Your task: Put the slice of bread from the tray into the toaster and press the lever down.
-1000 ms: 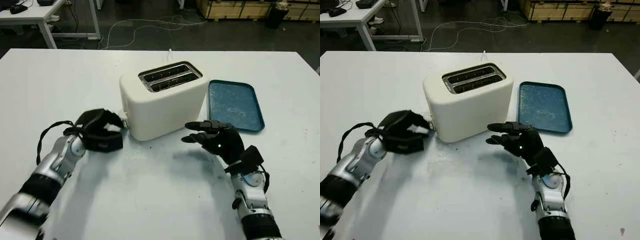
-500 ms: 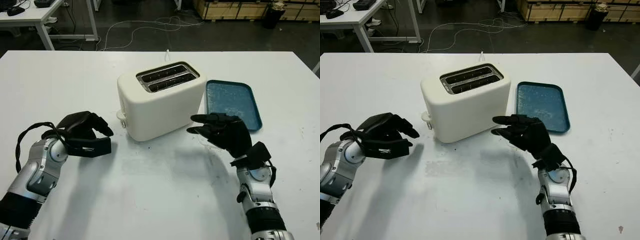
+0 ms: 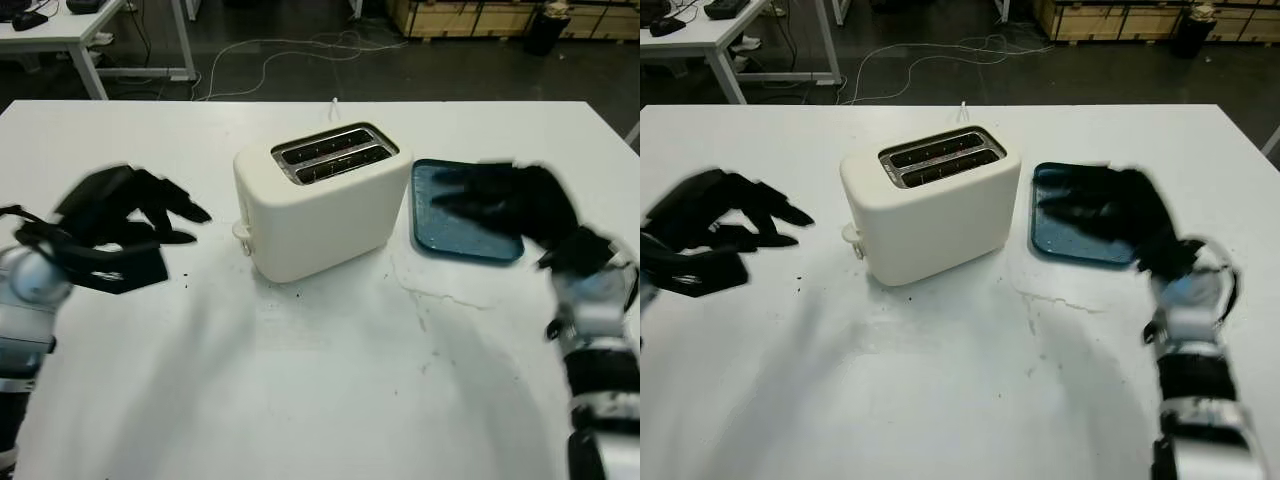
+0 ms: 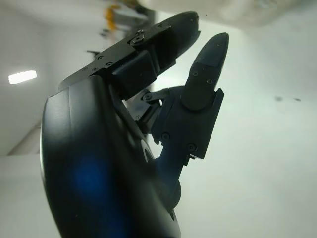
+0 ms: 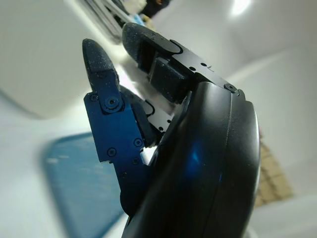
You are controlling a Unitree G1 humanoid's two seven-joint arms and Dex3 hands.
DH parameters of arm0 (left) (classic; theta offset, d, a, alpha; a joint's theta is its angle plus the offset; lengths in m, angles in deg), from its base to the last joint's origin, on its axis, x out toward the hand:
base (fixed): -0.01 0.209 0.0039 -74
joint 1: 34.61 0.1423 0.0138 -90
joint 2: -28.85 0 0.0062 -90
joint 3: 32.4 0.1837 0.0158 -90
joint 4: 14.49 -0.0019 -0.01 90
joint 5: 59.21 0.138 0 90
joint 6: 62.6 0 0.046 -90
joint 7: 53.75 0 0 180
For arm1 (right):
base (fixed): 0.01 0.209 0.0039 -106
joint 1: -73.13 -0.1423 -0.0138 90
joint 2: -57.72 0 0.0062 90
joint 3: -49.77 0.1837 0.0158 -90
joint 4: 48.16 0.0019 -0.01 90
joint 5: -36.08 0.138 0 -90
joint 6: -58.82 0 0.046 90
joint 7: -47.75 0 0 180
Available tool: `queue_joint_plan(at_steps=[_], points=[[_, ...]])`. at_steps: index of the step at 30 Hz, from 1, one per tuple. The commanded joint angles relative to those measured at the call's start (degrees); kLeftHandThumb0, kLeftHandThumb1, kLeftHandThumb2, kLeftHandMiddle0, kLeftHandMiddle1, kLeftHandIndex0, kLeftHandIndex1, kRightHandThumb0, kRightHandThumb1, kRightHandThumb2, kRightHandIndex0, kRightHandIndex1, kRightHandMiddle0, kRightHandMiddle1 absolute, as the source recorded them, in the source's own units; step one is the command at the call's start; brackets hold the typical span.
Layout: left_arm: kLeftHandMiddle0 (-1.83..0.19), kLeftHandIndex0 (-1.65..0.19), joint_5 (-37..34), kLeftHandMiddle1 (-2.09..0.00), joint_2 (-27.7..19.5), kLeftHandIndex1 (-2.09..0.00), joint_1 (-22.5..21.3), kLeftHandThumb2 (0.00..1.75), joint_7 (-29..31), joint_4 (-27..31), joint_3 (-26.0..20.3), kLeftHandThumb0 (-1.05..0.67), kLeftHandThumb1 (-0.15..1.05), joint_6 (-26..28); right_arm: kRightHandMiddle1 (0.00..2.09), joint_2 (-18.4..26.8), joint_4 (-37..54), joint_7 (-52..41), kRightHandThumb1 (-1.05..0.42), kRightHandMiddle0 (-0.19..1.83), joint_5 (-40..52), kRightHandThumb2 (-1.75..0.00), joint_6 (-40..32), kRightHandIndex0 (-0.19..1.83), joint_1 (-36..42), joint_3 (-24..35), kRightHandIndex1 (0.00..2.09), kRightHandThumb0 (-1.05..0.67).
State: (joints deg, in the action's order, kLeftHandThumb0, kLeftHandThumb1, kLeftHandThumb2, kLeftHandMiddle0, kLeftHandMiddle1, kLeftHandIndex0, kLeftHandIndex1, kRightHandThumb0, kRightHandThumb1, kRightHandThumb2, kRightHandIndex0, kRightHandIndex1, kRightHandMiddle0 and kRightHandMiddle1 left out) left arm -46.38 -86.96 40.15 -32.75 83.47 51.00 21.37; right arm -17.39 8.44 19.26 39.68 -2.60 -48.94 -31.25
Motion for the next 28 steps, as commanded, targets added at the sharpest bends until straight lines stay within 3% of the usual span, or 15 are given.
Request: queue_joint_plan(at_steps=[1,6,20,28], points=[[-0.85,-1.27,-0.9,-1.23,-1.93,-0.12,-3.48,0.0,1.7,-1.12,-0.55,-0.35,0.76,-0.75,0.01,2.01,-3.74,1.24,-0.77,1.0,-1.81,0.0,-0.23,1.14,-4.45,-0.21,0.01,-0.48],[-0.9,-1.23,0.61,-1.09,-3.71,-0.11,-9.72,0.0,4.32,-5.89,1.38,-0.3,0.73,-0.97,0.01,4.96,-13.48,3.56,-0.75,1.01,-6.82,0.0,3.55,1.14,-12.68,-2.29,0.01,-0.51],[-0.99,-1.26,7.19,-0.92,-4.29,-0.09,-21.6,0.0,6.12,-12.08,8.12,-0.32,0.71,-1.76,0.0,6.73,-19.04,11.5,-0.74,1.0,-19.55,0.0,5.46,1.13,-21.09,-10.94,0.0,-0.61],[-1.0,-1.29,6.59,-0.95,-2.43,-0.11,-20.91,0.01,5.51,-13.72,8.58,-0.32,0.73,-3.08,0.0,5.76,-19.77,9.46,-0.78,0.99,-18.86,-0.01,6.65,1.11,-21.22,-13.18,0.0,-0.65]])
